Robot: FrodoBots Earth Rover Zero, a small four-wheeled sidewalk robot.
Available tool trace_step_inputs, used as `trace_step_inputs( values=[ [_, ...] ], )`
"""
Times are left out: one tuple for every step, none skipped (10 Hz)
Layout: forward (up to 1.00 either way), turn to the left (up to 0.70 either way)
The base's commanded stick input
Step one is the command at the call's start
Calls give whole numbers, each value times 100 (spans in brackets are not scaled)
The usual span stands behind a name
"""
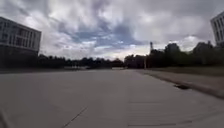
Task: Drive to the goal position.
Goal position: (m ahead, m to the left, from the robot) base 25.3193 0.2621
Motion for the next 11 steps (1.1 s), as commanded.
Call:
trace_step_inputs(
  values=[
    [100,1],
    [100,2],
    [100,2],
    [100,2],
    [100,2],
    [100,2],
    [100,2],
    [100,3],
    [100,2],
    [100,2],
    [100,2]
  ],
)
